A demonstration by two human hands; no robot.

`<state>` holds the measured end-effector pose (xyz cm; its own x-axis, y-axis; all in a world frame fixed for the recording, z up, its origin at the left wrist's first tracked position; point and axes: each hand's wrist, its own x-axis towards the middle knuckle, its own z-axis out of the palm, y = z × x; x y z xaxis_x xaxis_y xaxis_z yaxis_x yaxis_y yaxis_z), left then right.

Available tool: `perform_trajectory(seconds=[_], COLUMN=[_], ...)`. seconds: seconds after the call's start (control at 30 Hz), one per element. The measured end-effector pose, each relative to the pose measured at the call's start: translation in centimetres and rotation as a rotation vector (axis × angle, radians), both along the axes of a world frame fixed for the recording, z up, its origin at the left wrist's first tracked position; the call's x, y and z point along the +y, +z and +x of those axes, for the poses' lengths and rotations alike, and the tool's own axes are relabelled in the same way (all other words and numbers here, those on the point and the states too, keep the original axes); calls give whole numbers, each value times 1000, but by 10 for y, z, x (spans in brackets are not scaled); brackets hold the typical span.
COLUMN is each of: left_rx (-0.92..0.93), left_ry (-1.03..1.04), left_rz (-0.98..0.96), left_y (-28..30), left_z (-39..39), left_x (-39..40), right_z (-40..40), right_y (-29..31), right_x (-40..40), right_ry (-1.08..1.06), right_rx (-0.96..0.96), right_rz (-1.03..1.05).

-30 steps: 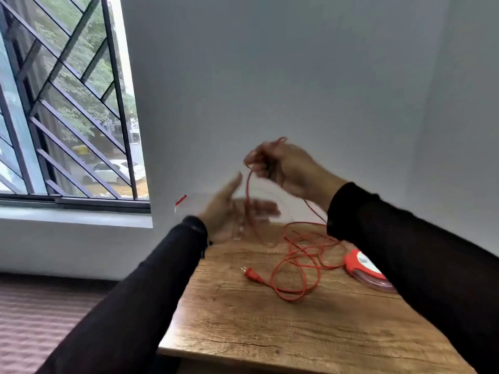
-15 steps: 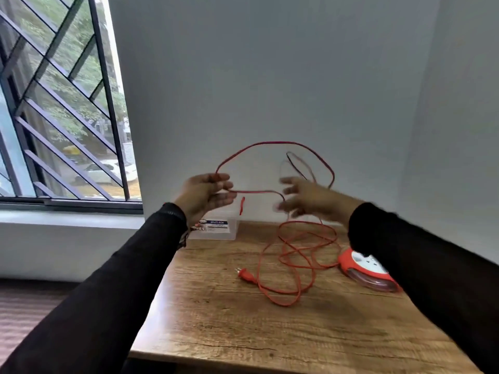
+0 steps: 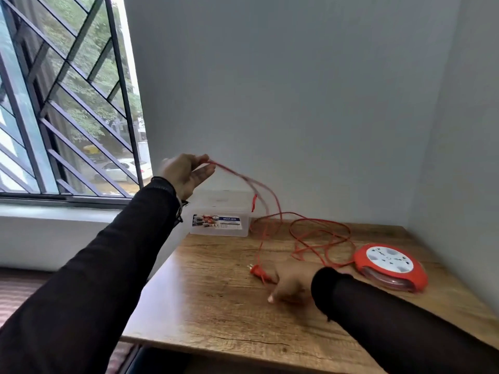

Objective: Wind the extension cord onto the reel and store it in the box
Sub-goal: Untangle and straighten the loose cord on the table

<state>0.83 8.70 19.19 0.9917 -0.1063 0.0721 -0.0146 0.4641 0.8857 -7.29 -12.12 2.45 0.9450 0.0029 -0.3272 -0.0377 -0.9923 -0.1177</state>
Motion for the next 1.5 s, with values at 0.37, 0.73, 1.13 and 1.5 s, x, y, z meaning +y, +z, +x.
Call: perform_trajectory(seconds=[0.37, 0.73, 1.13, 1.5], left_rx=[-76, -804, -766, -295], left_ry=[1, 223, 218, -234], left_rz=[1431, 1555, 1537, 811], left_y=[-73, -72, -82, -137], left_z=[-19, -17, -17, -57], left_x=[-9, -43, -4, -96], right_z=[-6, -5, 9, -4], right_y=[21, 102, 87, 160], right_x=[-3, -37, -66, -2], right_ry=[107, 155, -80, -134], right_rx=[-356, -657, -641, -602], right_rz=[79, 380, 282, 1534])
